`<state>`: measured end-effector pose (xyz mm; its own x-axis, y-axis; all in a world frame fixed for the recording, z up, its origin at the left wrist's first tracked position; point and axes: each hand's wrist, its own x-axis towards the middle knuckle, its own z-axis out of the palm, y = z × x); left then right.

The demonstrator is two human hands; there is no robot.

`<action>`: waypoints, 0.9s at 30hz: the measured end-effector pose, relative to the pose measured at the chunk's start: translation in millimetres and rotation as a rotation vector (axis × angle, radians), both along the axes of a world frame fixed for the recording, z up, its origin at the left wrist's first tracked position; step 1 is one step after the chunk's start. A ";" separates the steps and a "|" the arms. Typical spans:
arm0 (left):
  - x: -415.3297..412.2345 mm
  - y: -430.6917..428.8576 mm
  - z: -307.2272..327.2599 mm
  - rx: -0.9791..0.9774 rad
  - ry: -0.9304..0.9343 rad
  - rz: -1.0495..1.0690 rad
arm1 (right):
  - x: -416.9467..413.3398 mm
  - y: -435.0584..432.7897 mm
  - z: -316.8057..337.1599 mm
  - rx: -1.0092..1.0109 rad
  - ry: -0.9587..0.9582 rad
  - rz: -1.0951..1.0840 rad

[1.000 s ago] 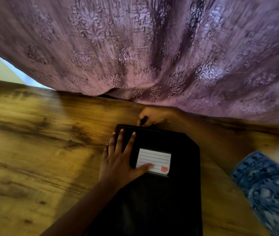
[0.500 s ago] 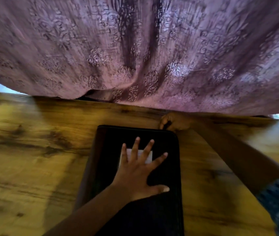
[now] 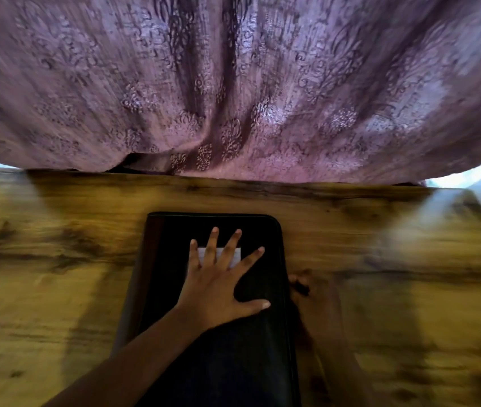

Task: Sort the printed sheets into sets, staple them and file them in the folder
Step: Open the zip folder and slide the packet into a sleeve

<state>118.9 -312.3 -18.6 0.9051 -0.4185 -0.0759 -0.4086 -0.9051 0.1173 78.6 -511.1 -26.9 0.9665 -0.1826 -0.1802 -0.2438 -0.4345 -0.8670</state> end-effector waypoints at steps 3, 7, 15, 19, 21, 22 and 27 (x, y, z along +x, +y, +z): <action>-0.4 -1.1 3.3 0.016 0.005 0.003 | -54.7 -1.3 -5.1 0.030 0.050 0.029; -0.7 -1.1 5.7 0.068 0.037 0.008 | -101.2 -3.4 -13.7 -0.042 0.116 0.100; -50.1 33.1 24.0 -0.070 -0.118 -0.365 | -95.3 -8.7 -8.6 -0.016 0.087 0.116; -100.4 92.5 14.2 0.025 -0.144 -0.348 | -95.7 -7.6 -5.3 0.012 0.054 0.079; -108.7 116.5 7.0 0.046 -0.099 -0.329 | -96.3 -6.0 -2.1 -0.011 0.060 0.089; -109.3 122.3 4.3 0.040 -0.068 -0.318 | -97.7 -4.6 1.8 -0.023 0.065 0.094; -112.9 122.8 -1.7 0.027 -0.008 -0.267 | -146.9 3.1 6.8 -0.166 0.011 0.100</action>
